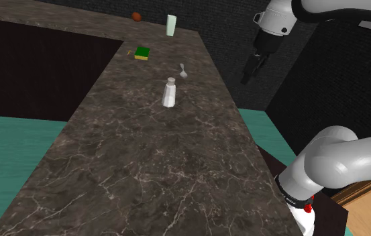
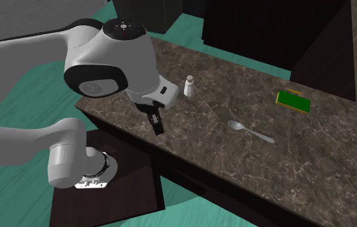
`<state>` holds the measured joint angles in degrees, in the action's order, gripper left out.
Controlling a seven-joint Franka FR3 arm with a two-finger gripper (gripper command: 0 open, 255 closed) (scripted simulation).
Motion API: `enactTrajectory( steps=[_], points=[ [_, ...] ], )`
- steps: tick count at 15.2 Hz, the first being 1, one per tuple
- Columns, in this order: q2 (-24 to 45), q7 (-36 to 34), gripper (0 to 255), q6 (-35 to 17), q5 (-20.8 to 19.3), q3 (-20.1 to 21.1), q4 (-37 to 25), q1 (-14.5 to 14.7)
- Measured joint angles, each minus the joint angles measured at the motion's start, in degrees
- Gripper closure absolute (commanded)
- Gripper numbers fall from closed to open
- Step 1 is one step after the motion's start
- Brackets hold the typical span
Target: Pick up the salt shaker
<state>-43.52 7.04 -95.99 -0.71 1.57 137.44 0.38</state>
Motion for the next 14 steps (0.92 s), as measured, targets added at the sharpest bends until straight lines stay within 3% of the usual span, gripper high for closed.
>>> enactTrajectory(
  steps=[6, 14],
  points=[
    [7.1, -3.6, 0, -3.1, 2.8, 2.9, -3.6, 1.3],
    [21.8, -10.7, 0, -6.3, 6.5, 8.2, -14.9, 3.4]
  ],
)
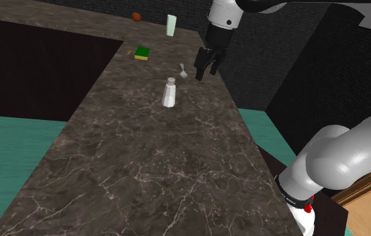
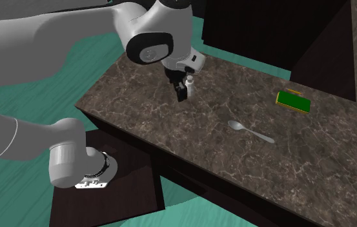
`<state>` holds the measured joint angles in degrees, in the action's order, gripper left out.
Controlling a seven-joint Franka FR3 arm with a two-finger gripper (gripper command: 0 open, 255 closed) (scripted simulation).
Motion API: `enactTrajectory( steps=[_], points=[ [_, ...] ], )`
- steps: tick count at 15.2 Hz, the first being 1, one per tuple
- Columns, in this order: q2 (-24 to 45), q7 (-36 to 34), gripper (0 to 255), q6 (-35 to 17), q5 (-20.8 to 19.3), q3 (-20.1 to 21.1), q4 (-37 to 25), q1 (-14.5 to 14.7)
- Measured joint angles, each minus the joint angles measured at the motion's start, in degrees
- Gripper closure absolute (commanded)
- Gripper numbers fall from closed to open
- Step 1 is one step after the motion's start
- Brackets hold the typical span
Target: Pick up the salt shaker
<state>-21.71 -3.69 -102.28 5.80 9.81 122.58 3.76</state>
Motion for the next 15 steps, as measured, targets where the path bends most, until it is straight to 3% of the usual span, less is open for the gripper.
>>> enactTrajectory(
  steps=[8, 15],
  points=[
    [15.6, -6.4, 0, -1.3, 0.5, 4.0, -14.5, 1.7],
    [17.1, -6.7, 0, -6.1, 0.5, 4.4, -11.1, 2.0]
  ],
)
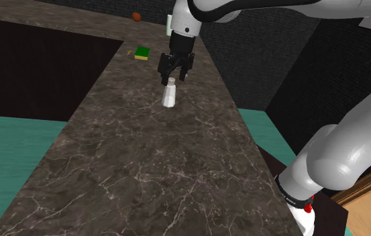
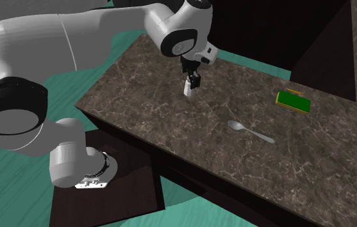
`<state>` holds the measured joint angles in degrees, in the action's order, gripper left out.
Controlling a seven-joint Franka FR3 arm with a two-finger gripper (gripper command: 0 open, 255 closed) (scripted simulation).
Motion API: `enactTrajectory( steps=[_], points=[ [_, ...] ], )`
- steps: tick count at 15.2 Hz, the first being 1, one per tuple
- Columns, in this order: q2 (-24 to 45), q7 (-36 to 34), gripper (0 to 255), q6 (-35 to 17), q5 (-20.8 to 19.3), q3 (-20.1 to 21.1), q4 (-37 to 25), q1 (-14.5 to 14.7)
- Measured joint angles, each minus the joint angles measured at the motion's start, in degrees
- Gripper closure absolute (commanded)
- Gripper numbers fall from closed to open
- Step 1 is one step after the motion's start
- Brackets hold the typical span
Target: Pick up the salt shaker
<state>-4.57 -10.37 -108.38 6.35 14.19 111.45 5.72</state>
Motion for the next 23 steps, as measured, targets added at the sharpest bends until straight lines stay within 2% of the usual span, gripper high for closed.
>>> enactTrajectory(
  steps=[1, 2, 13, 23],
  points=[
    [0.1, 0.1, 0, -0.4, 0.0, 0.0, 0.3, 0.0],
    [0.1, 0.0, 255, -0.7, 0.0, 0.0, 0.6, 0.0],
    [0.1, 0.0, 255, -0.6, 0.0, 0.1, 0.5, 0.0],
    [-0.2, -0.5, 255, 6.6, -0.1, -0.1, -6.4, -0.1]
  ],
)
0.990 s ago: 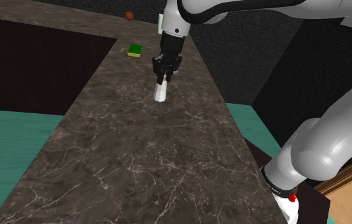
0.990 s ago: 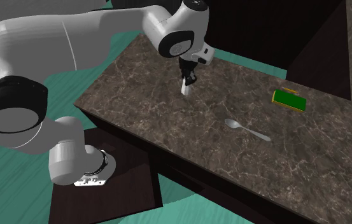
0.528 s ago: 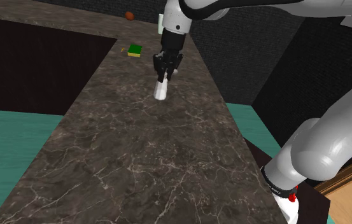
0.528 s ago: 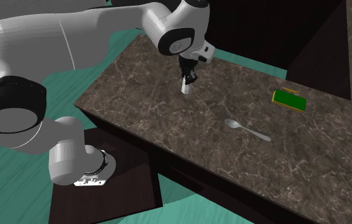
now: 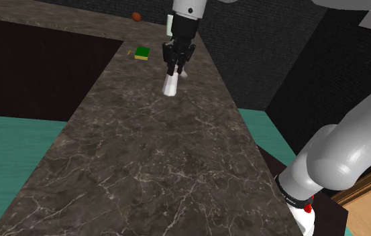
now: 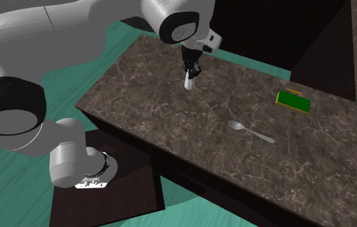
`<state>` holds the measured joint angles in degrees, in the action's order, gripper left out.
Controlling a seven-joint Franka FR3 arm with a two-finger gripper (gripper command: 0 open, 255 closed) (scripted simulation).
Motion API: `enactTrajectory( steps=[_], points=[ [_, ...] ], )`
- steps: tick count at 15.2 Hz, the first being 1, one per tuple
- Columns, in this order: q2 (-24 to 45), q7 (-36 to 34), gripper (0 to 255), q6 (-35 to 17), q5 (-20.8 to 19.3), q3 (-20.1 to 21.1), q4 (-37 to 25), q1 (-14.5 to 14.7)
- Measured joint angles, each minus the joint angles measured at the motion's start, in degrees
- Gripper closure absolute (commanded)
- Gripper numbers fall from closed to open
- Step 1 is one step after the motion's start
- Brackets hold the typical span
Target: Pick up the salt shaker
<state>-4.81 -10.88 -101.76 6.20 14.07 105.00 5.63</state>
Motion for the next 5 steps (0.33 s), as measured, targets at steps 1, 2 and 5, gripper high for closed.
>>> enactTrajectory(
  steps=[1, 2, 5],
  points=[
    [0.1, -0.1, 255, 0.8, 0.0, 0.0, -0.9, 0.0],
    [0.1, -0.2, 255, 1.6, -0.1, 0.0, -1.8, 0.0],
    [0.2, -0.3, 255, 3.5, -0.1, -0.1, -3.7, -0.1]
  ],
)
